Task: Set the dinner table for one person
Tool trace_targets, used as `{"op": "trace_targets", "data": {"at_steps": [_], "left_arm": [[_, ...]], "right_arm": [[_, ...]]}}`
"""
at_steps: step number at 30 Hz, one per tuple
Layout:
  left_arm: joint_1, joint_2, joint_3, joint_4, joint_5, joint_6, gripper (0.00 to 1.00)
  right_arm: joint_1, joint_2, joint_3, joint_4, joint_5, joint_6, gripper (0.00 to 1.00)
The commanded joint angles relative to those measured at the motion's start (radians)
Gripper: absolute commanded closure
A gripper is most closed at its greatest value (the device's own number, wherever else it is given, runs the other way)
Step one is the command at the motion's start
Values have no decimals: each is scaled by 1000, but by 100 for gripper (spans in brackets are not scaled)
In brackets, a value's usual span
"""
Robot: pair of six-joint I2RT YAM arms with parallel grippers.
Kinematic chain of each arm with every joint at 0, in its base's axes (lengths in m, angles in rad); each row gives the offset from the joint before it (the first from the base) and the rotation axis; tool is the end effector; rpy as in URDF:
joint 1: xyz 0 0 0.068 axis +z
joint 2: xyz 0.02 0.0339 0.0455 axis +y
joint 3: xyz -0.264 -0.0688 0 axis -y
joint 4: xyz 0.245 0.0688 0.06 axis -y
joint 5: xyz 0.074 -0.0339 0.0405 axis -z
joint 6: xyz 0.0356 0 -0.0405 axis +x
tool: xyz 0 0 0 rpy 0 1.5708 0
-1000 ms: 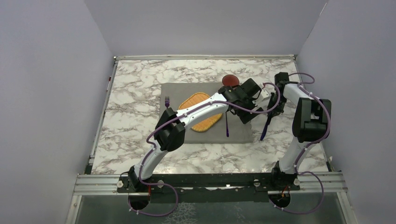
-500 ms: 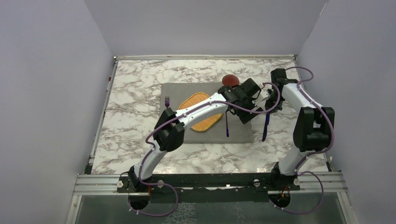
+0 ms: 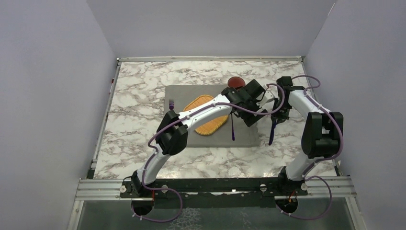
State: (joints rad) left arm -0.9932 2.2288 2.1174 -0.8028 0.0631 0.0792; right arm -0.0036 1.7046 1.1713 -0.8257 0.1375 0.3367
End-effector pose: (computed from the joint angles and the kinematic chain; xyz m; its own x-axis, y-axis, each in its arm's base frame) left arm 0.2703 -0.4188 0.2680 -0.3633 0.7021 -0.6125 0.8887 0.4586 -0.0015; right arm 0.3196 -0.0060 0.1954 -0.9121 0.3305 -0.2427 0.3536 0.9337 -0.0570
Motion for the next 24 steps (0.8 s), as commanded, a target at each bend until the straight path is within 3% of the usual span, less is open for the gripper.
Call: {"op": "trace_targets", "data": {"at_steps": [1,7,24], "left_arm": [[35,-71,2,10,17,-20,13],[54,-82,-9,10,17,-22,13],[67,-89,-17,19,19,-31,13]], "right_arm": [[-3,-67,-57,-26,-36,34,76],[-3,-133,-171,5,-73,53,66],[-3,-72,-266,89,-131,70,65]]}}
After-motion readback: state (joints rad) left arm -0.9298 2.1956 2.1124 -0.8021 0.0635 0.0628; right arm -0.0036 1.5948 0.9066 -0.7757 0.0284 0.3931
